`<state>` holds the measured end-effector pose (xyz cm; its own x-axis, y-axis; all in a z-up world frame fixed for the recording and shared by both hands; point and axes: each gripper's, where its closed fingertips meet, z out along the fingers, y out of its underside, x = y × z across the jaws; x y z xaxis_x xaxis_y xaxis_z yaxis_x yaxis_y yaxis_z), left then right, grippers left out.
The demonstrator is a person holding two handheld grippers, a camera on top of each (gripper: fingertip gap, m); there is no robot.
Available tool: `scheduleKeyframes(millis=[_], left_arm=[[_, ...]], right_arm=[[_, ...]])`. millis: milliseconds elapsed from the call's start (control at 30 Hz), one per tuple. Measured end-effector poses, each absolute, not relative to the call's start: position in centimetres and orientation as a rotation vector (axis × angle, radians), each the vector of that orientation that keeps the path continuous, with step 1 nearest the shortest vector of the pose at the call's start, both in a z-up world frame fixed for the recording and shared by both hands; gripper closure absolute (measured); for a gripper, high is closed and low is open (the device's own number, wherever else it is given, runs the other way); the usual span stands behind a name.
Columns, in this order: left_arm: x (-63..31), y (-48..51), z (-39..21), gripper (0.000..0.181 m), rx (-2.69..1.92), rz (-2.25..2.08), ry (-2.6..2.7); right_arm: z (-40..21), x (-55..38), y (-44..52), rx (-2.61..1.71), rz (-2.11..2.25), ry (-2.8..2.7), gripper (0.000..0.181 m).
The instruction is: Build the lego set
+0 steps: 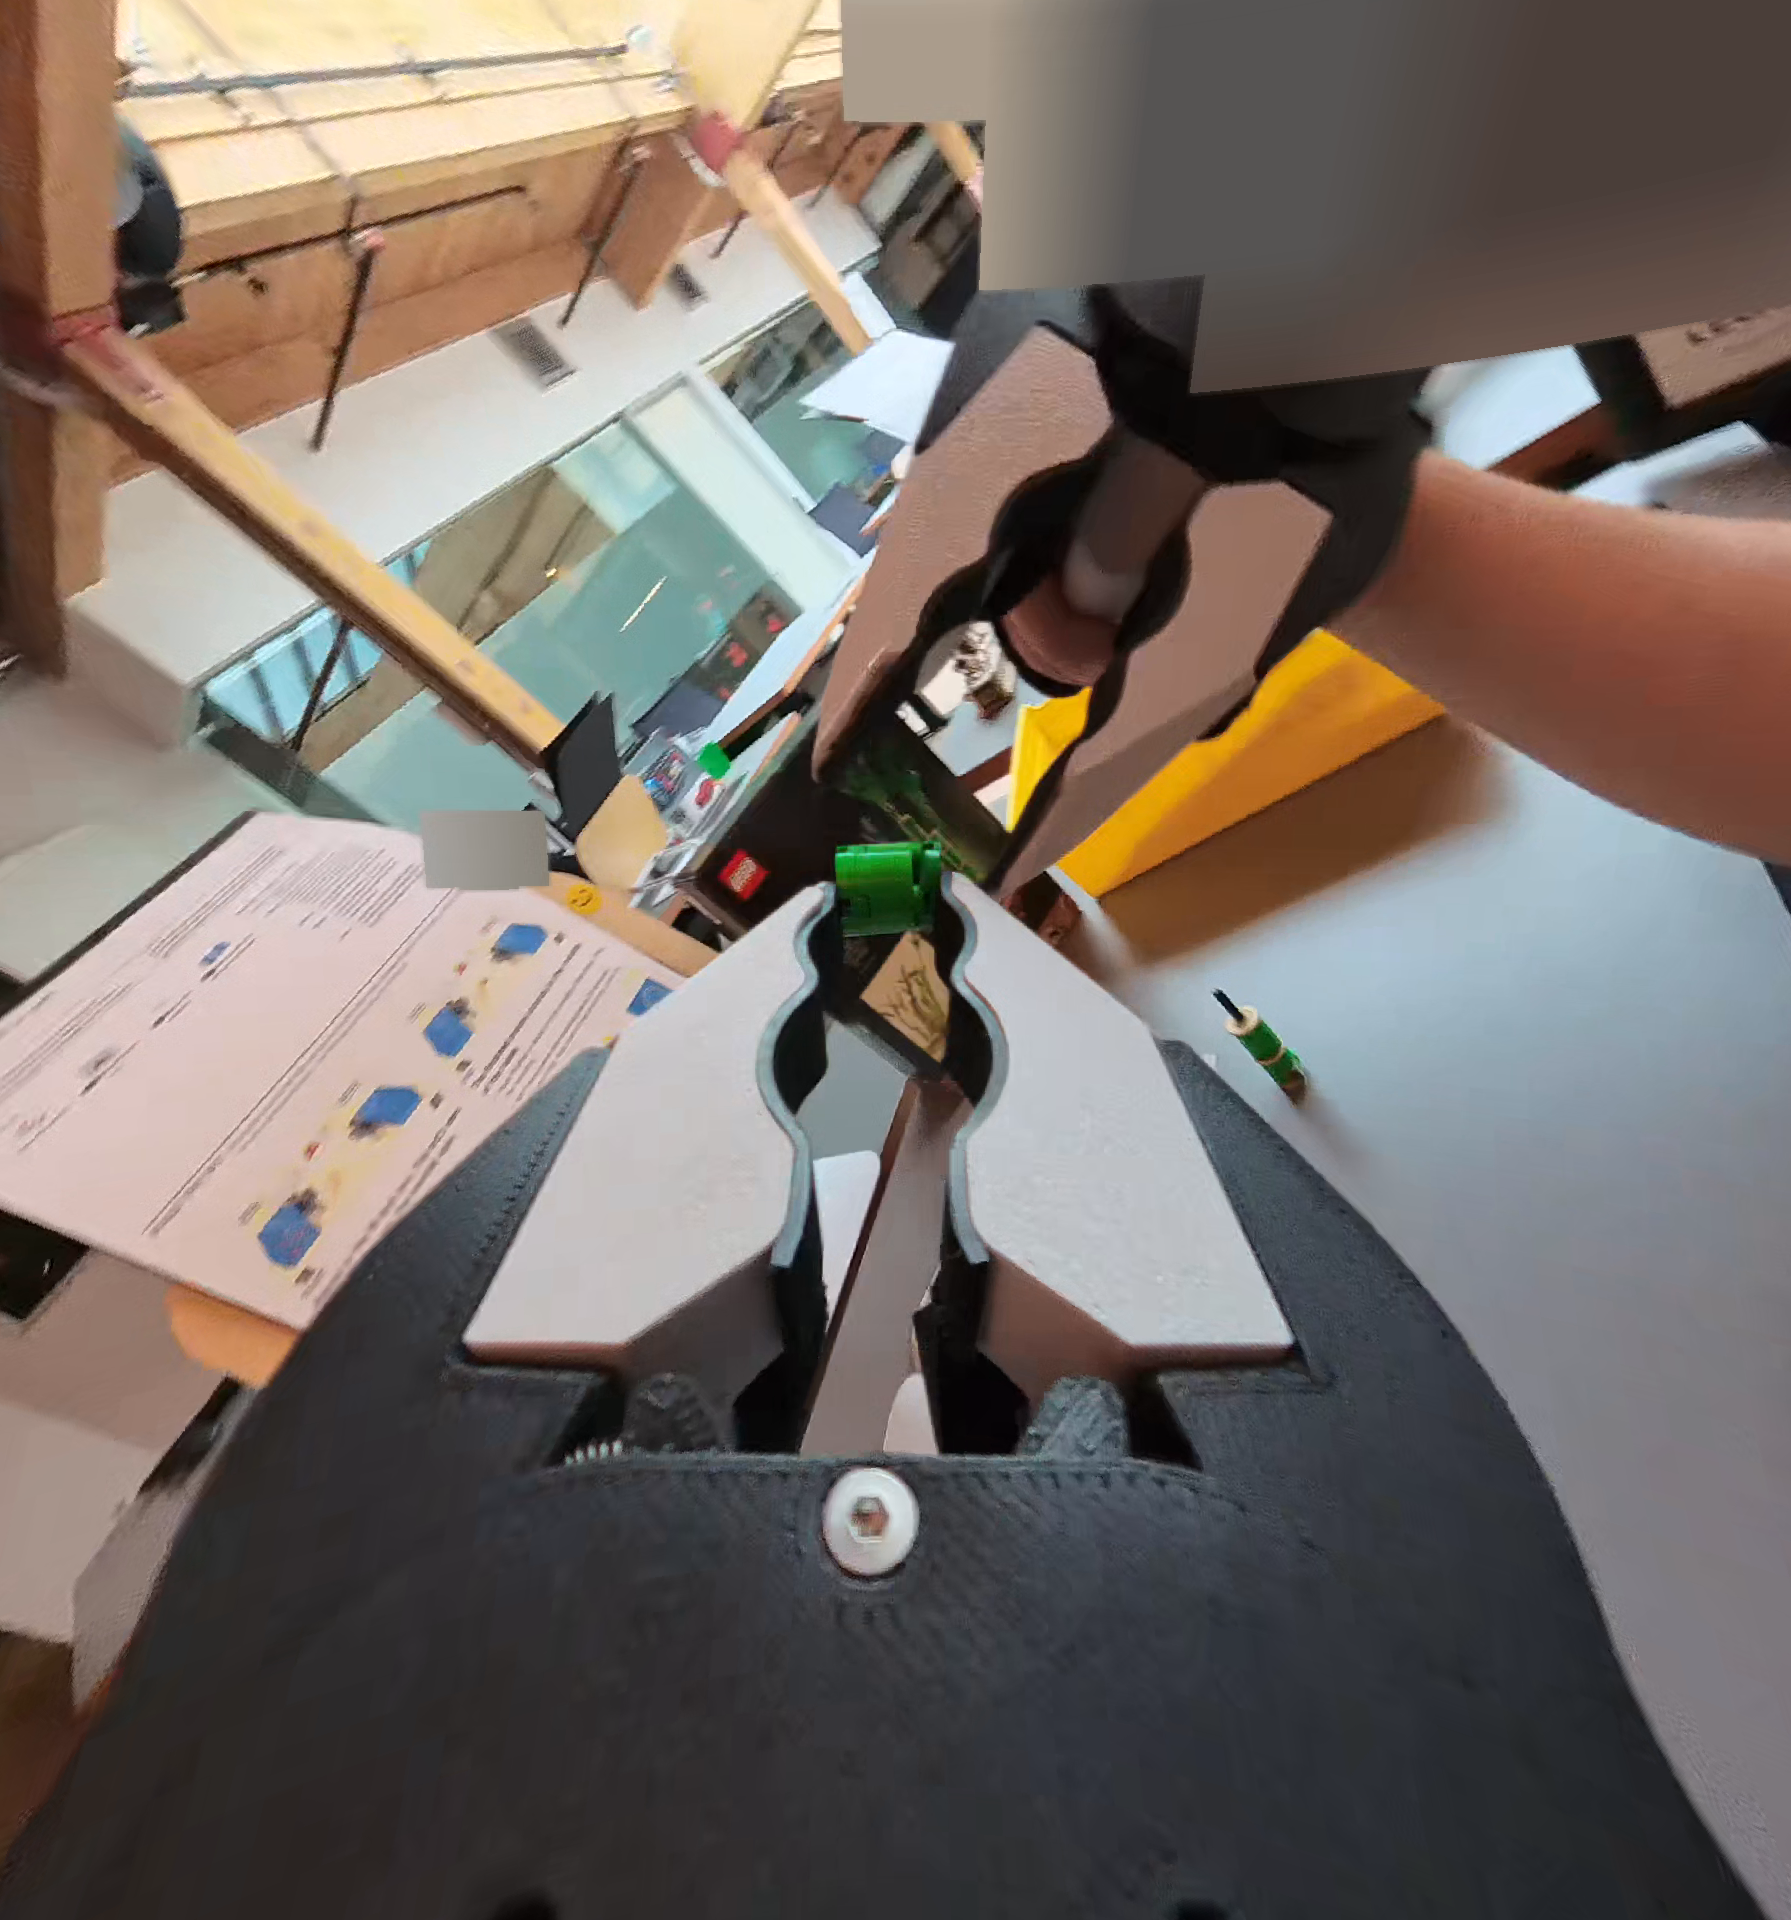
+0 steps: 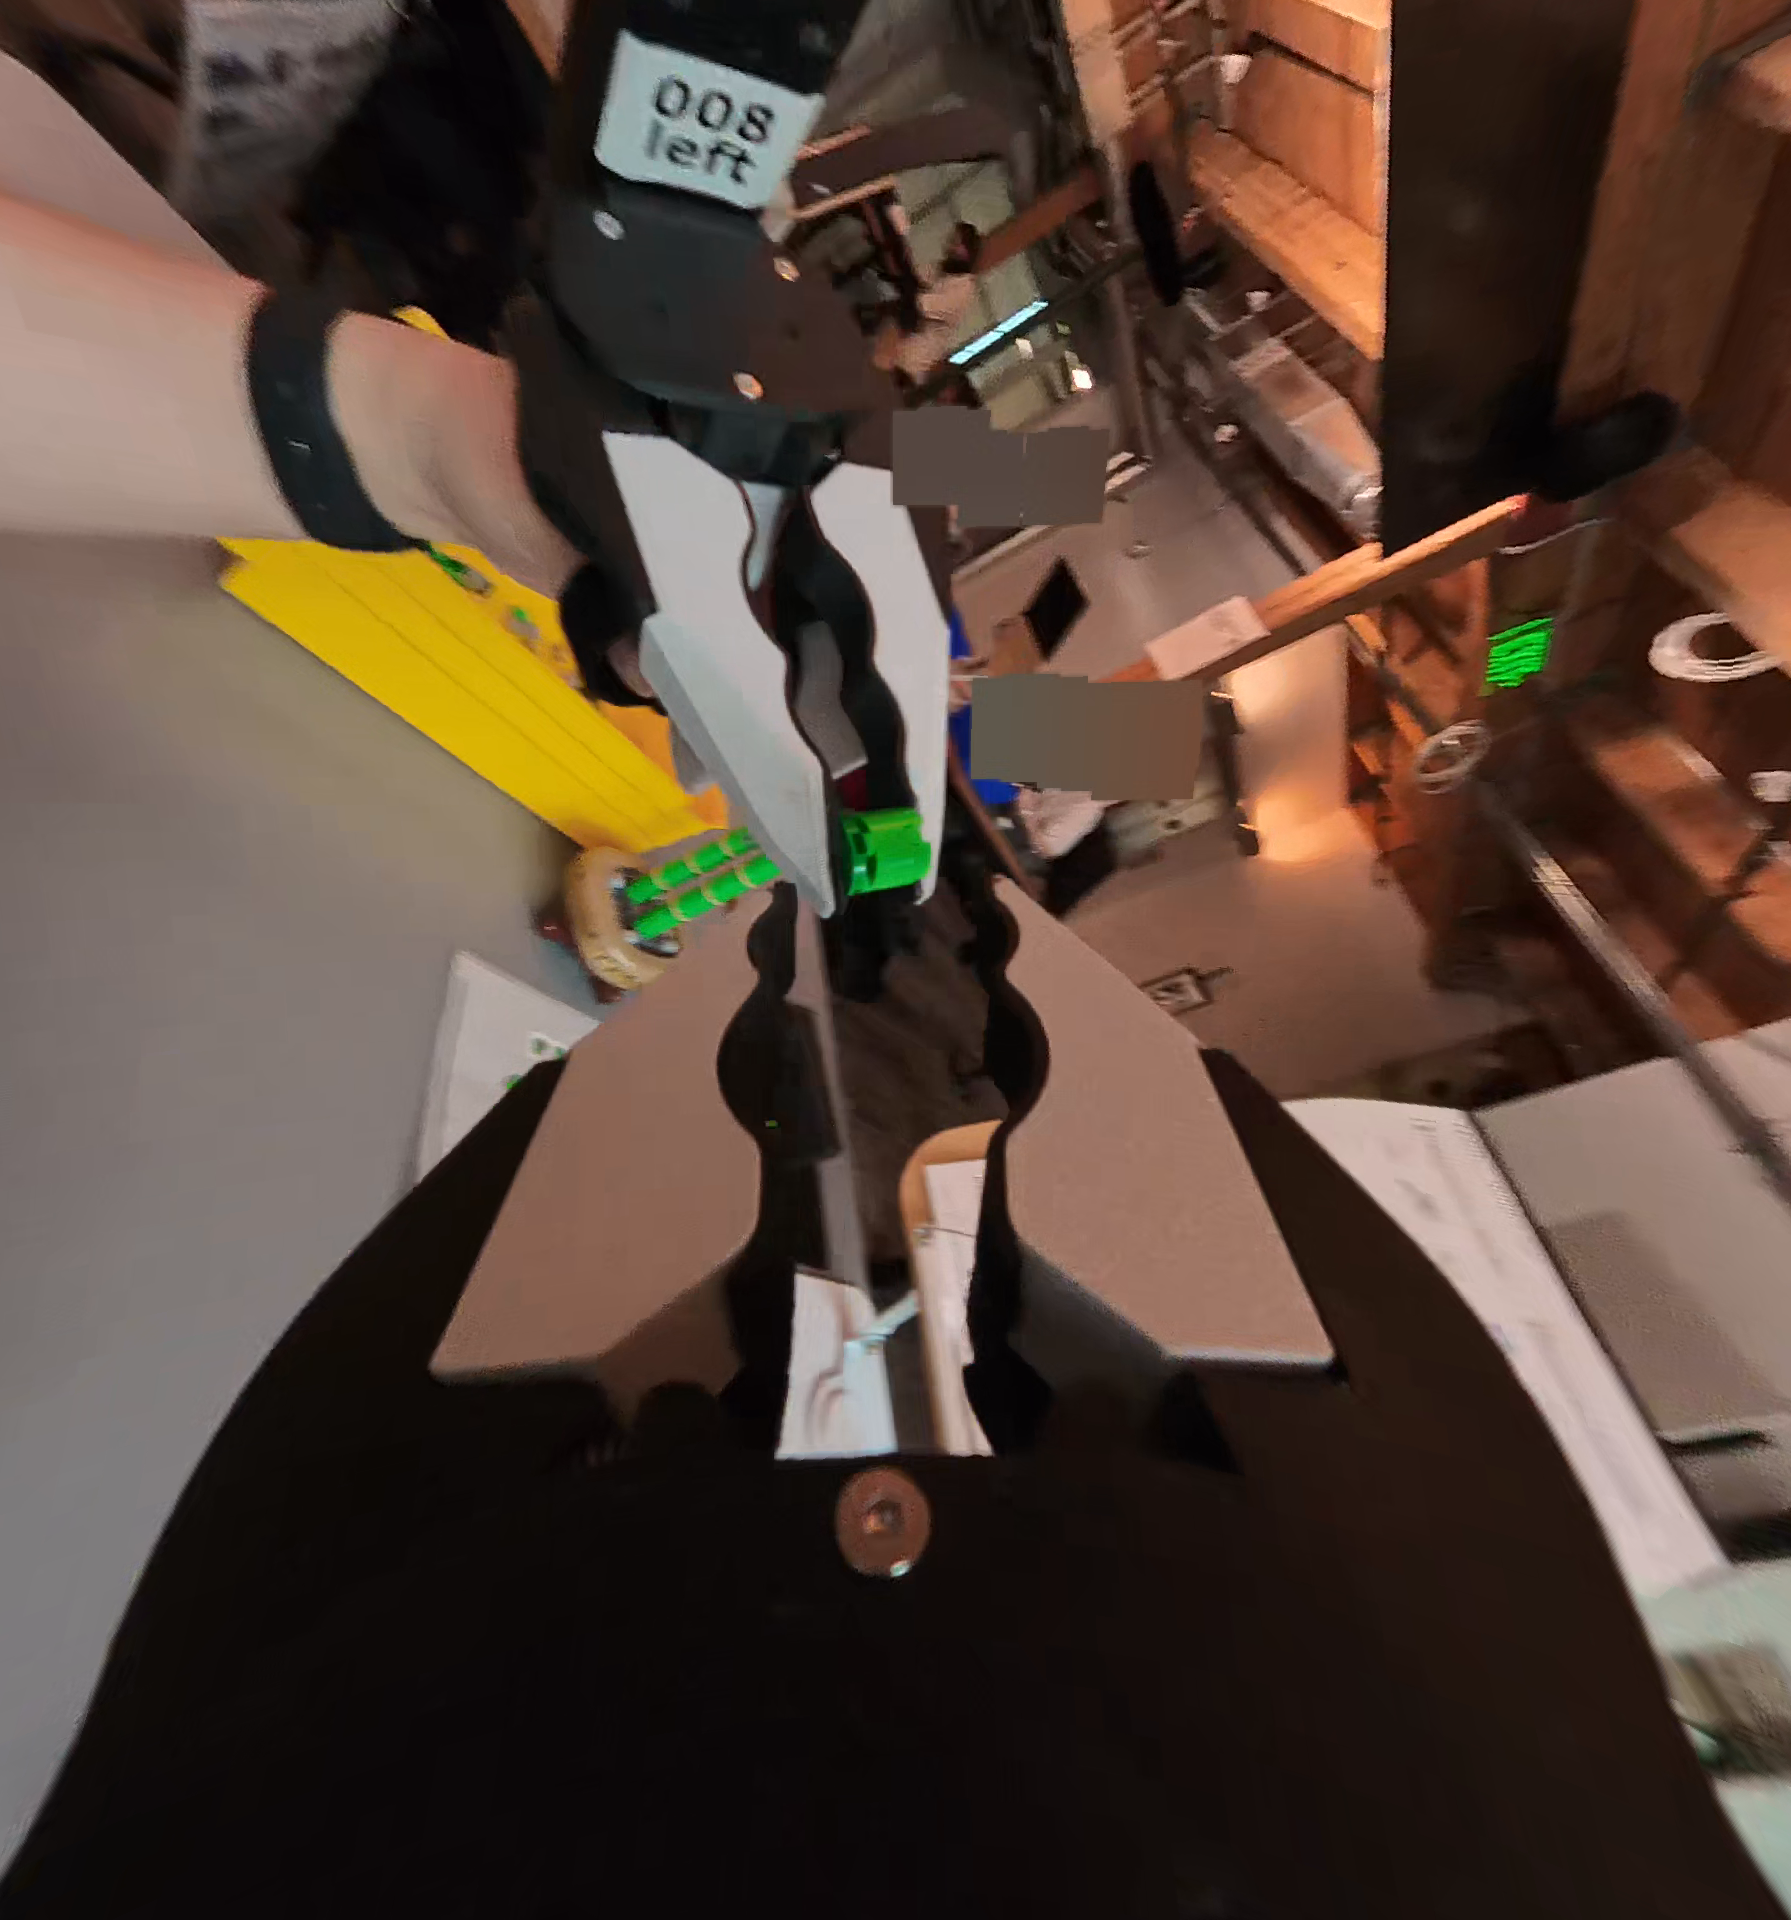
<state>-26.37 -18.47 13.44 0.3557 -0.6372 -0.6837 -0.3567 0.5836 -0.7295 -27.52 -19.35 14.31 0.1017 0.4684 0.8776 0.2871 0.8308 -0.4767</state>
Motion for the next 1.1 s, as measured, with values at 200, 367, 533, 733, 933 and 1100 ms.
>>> scheduleKeyframes(millis=[200,367,533,733,933,1100], left_arm=[[-25.0,-20.4,11.3,0.166,-0.834,-0.226,1.436],[-24.8,-20.8,10.4,0.166,-0.832,-0.238,1.482],[-24.7,-20.7,10.1,0.166,-0.855,-0.246,1.476],[-24.8,-20.9,10.0,0.167,-0.909,-0.333,1.478],[-25.1,-20.3,9.4,0.166,-0.973,-0.322,1.484],[-24.8,-20.7,9.1,0.166,-0.989,-0.328,1.507]], right_arm=[[11.9,-26.6,-20.6,-0.7,0.251,-1.649,0.149],[10.9,-27.0,-20.8,-0.724,0.266,-1.701,0.153],[10.7,-26.9,-20.6,-0.734,0.263,-1.713,0.154],[10.7,-26.9,-21.3,-0.716,0.326,-1.724,0.156],[11.1,-26.8,-21.7,-0.714,0.42,-1.707,0.156],[10.9,-26.9,-21.5,-0.734,0.444,-1.71,0.159]])
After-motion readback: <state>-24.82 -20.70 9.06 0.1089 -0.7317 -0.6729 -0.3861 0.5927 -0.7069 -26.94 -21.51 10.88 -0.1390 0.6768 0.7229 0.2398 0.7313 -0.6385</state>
